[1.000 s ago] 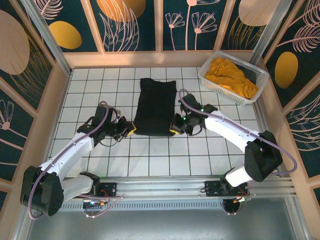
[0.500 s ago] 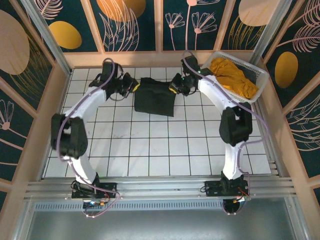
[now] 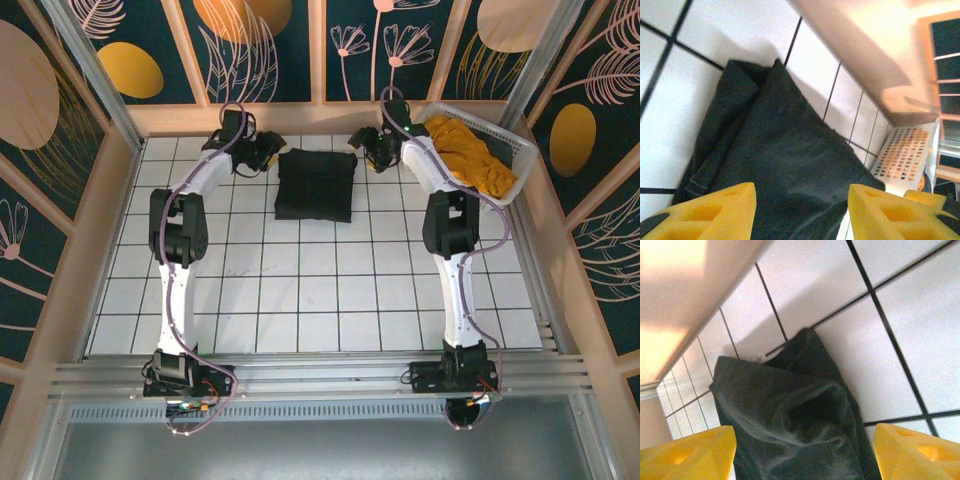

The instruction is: Fold and stack the t-shirts

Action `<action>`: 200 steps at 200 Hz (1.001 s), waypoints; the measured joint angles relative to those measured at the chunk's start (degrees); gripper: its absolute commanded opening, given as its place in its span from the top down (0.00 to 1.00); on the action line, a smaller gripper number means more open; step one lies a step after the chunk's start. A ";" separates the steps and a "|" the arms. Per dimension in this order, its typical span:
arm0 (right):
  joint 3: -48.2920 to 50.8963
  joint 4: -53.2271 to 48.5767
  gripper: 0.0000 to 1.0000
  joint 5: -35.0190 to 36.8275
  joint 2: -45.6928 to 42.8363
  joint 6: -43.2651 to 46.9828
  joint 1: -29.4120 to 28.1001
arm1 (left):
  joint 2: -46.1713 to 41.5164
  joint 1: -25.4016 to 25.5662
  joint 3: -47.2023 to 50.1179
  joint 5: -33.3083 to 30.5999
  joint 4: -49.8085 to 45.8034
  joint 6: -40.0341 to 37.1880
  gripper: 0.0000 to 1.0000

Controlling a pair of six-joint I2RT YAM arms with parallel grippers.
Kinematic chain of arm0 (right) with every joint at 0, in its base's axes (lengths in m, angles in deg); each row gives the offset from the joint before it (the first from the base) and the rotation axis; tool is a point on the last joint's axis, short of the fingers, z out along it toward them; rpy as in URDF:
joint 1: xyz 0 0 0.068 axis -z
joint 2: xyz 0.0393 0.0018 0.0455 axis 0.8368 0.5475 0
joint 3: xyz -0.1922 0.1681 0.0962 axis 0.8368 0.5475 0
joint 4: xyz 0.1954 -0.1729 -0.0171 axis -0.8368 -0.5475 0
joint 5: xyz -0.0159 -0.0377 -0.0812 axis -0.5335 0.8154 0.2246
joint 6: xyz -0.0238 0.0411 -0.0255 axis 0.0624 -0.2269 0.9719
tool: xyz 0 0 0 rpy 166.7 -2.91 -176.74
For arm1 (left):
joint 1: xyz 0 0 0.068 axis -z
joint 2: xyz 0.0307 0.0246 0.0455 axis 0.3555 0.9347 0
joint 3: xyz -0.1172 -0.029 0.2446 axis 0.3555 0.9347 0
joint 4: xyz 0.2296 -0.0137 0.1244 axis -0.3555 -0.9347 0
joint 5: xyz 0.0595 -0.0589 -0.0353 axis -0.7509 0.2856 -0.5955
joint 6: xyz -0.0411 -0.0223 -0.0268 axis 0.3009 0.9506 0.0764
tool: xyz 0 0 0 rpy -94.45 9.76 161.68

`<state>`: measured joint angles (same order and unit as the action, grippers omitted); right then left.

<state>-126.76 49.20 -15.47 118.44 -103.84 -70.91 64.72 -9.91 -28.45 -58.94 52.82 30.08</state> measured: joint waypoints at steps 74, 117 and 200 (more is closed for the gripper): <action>42.14 9.75 0.29 2.49 -35.80 4.35 -2.32 | -39.19 14.01 54.49 -6.56 21.22 16.39 0.37; 59.71 12.72 0.29 2.56 -46.88 3.74 -4.35 | -29.44 19.63 55.89 -10.12 31.76 27.85 0.34; 64.78 12.85 0.30 1.92 -55.04 2.40 -4.37 | -12.31 20.50 45.55 -18.05 39.19 40.15 1.00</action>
<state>-61.98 62.05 -13.54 63.40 -101.43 -75.28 52.41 10.60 17.10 -76.99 92.01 70.24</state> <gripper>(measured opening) 0.703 0.151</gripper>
